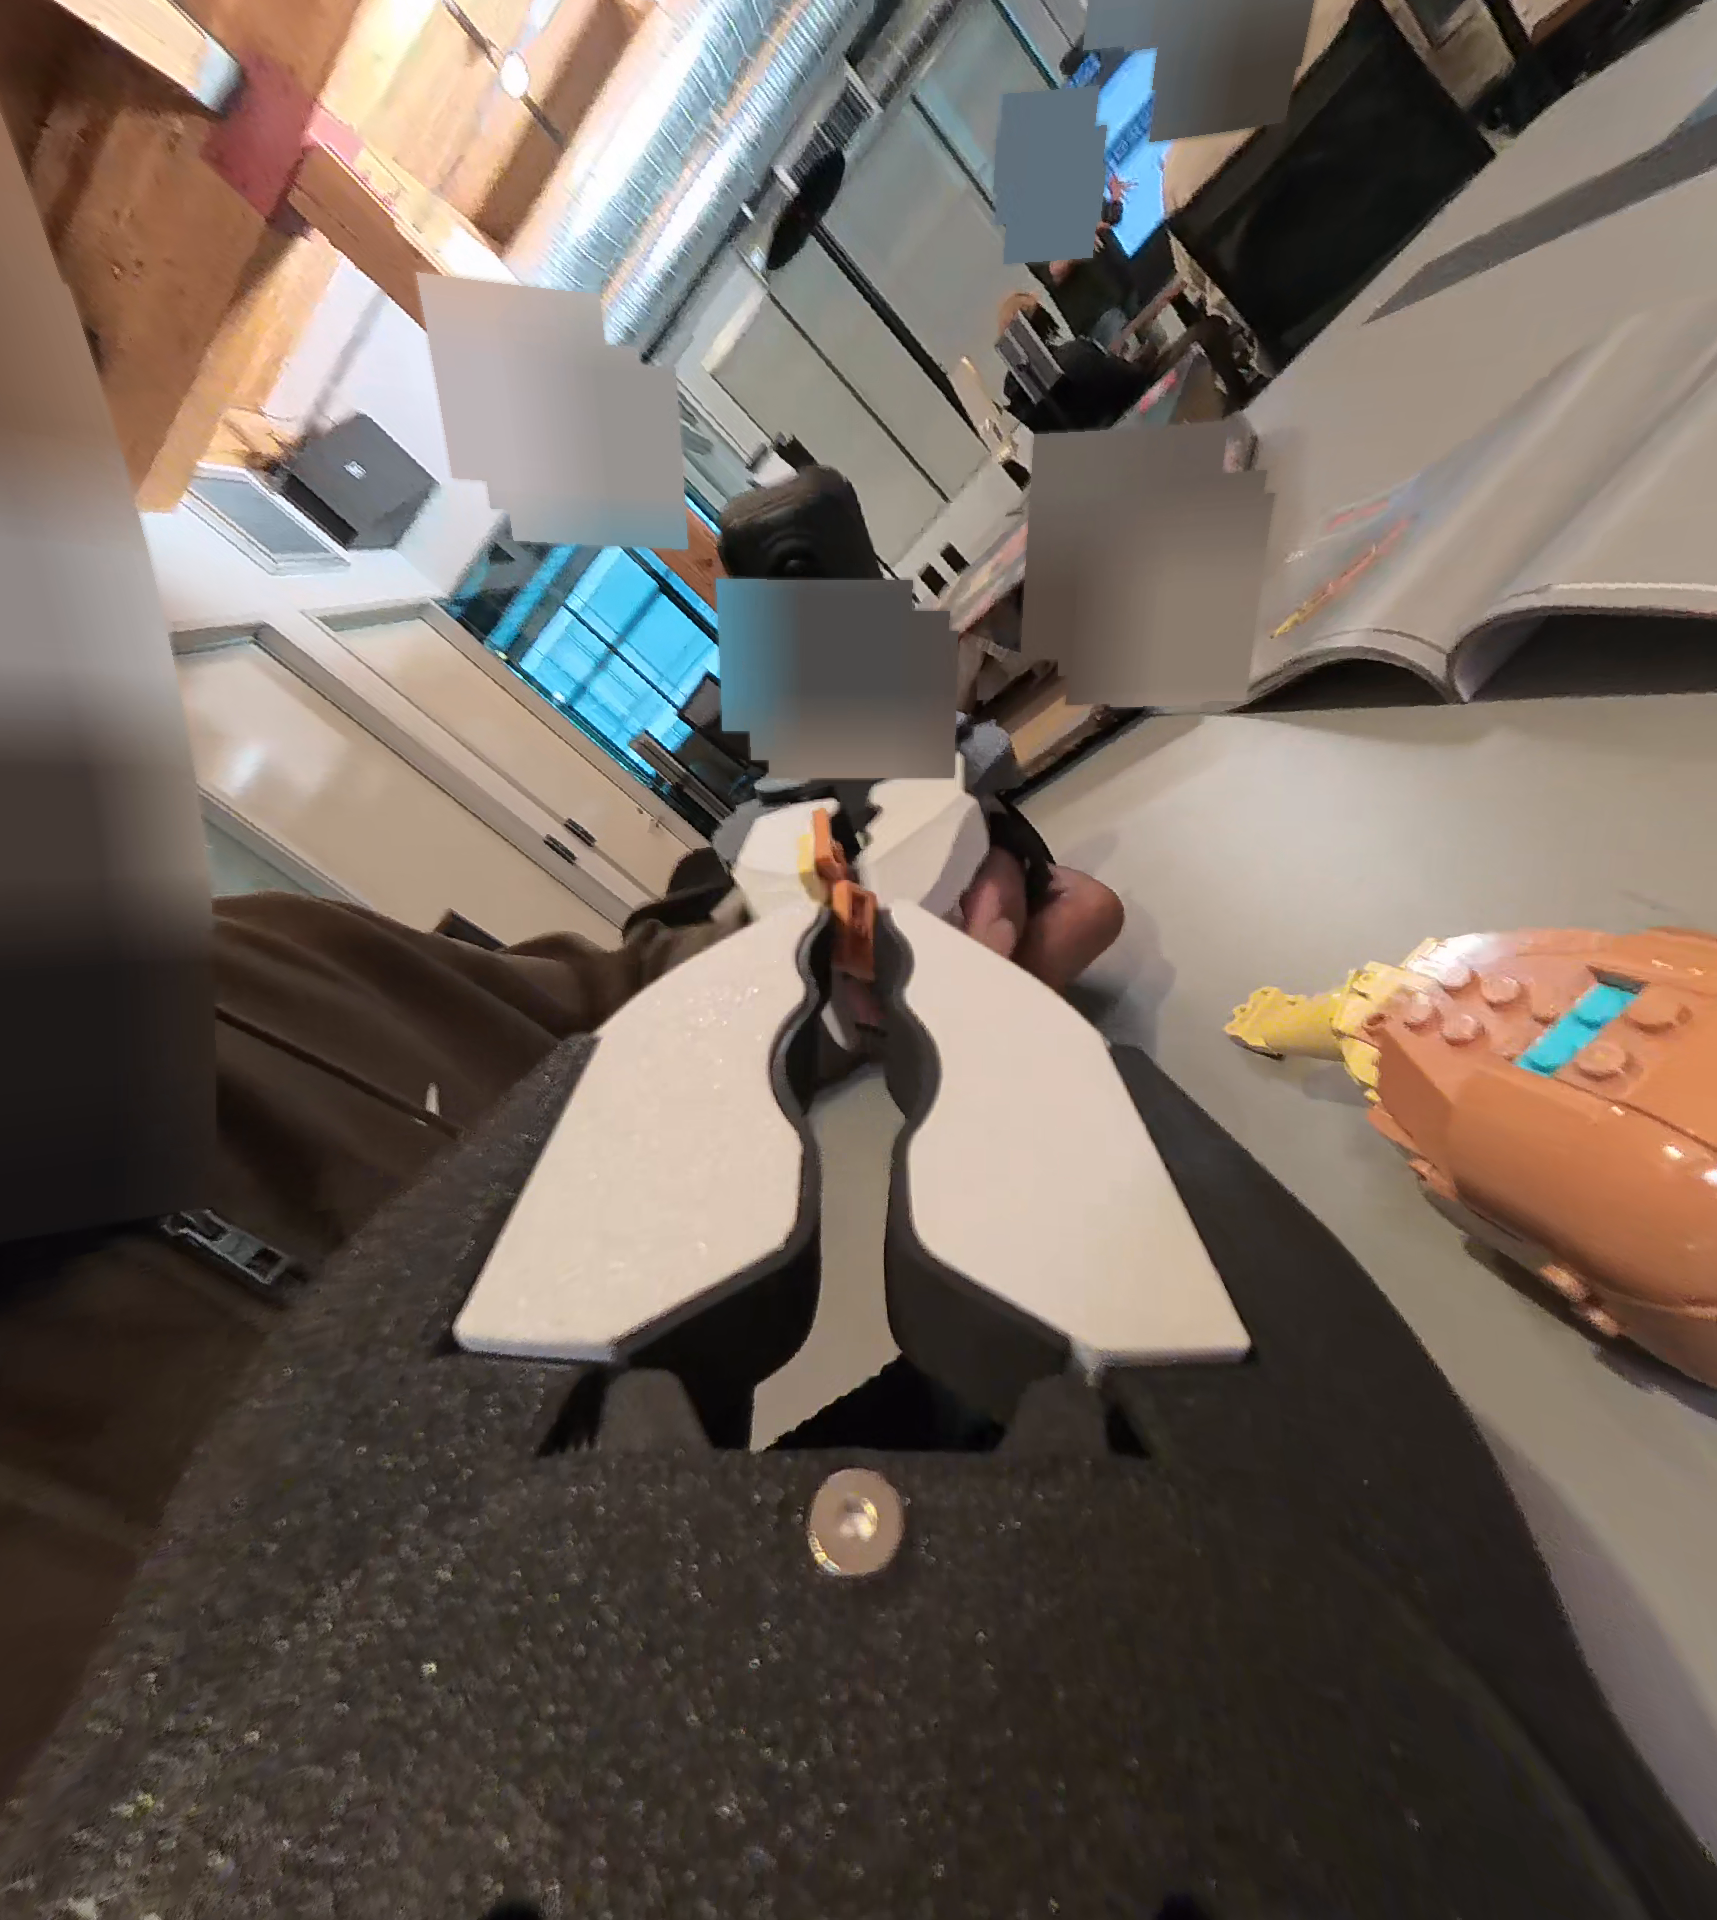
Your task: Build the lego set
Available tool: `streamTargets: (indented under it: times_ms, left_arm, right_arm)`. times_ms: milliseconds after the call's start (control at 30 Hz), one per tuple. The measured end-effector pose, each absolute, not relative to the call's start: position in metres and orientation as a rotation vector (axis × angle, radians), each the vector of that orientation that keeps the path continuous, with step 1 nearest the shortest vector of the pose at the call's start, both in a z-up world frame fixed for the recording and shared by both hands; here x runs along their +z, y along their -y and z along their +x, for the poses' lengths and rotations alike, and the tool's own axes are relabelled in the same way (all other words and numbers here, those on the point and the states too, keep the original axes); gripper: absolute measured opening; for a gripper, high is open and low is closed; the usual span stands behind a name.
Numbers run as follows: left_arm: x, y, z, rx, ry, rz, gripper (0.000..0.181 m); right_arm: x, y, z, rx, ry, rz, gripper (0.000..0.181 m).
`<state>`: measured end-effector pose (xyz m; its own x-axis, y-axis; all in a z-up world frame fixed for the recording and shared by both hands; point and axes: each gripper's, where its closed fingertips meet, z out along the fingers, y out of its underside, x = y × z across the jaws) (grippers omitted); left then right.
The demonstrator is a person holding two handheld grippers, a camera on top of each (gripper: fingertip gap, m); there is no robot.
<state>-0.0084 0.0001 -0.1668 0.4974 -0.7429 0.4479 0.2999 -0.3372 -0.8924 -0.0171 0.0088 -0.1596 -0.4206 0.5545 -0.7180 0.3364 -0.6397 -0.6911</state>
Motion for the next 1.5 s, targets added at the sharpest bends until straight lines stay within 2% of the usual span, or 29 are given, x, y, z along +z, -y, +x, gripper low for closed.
streamTargets:
  times_ms: [300, 1500]
  left_arm:
    - [-0.180, 0.000, -0.006, -0.885, -0.555, -1.648, 0.004]
    - [-0.174, 0.005, -0.004, -0.952, -0.563, -1.593, 0.005]
  right_arm:
    - [-0.179, 0.002, -0.011, 1.983, 1.563, -1.725, 0.007]
    - [-0.174, 0.009, -0.010, 1.958, 1.717, -1.690, 0.004]
